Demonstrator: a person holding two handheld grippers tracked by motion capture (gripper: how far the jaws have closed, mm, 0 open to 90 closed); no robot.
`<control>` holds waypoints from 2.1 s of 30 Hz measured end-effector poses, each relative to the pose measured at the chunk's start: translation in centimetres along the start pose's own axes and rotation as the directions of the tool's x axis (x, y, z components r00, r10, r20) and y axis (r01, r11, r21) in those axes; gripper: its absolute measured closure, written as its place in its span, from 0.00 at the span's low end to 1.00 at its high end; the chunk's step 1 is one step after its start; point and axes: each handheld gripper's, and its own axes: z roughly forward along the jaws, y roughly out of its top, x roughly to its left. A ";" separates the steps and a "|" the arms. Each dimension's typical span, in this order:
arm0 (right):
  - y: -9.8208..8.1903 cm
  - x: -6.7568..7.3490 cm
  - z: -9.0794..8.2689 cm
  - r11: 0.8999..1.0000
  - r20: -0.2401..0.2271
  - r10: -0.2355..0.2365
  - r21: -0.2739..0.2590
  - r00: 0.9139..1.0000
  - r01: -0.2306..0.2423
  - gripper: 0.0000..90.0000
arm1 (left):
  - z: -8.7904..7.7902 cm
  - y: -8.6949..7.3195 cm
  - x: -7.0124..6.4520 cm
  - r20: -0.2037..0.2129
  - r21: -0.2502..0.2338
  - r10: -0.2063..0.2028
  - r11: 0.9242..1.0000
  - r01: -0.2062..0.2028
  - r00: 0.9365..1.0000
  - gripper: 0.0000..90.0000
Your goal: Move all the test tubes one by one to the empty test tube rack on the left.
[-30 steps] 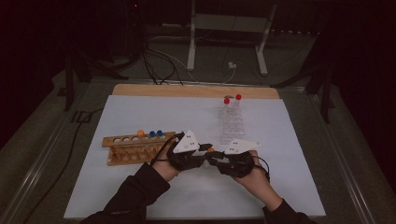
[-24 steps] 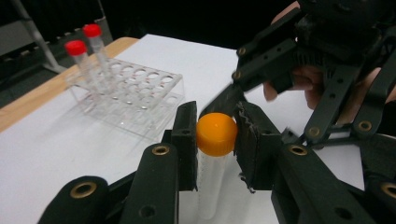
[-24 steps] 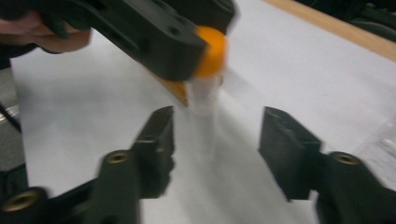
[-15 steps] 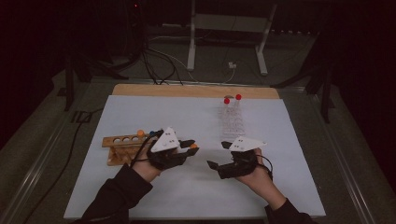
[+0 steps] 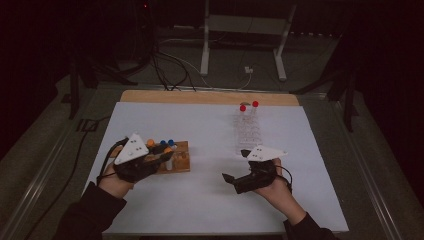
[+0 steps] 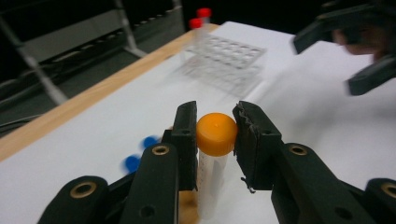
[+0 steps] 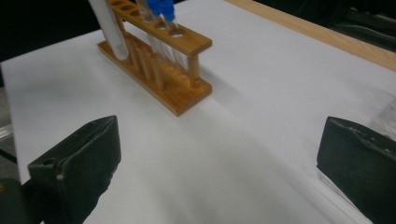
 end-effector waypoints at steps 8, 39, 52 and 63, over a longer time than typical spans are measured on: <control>0.0 -0.2 -0.1 1.000 -0.026 -0.001 0.006 1.000 0.001 0.00 | -2.7 -0.5 2.5 -0.102 -0.032 -0.036 0.999 0.033 0.994 0.79; 0.1 -0.4 -0.5 1.000 -0.021 -0.019 -0.006 1.000 0.019 0.00 | 1.3 -6.5 6.8 -0.203 0.008 -0.202 0.978 0.208 0.958 0.79; 0.2 -0.4 -0.6 1.000 -0.025 -0.016 -0.014 1.000 0.016 0.00 | 1.6 -7.0 7.0 -0.191 0.033 -0.217 0.973 0.227 0.957 0.79; 0.6 -0.9 -1.2 0.999 -0.006 -0.015 -0.035 1.000 0.015 0.00 | -0.5 -6.1 5.6 -0.131 -0.021 -0.204 0.979 0.203 0.970 0.29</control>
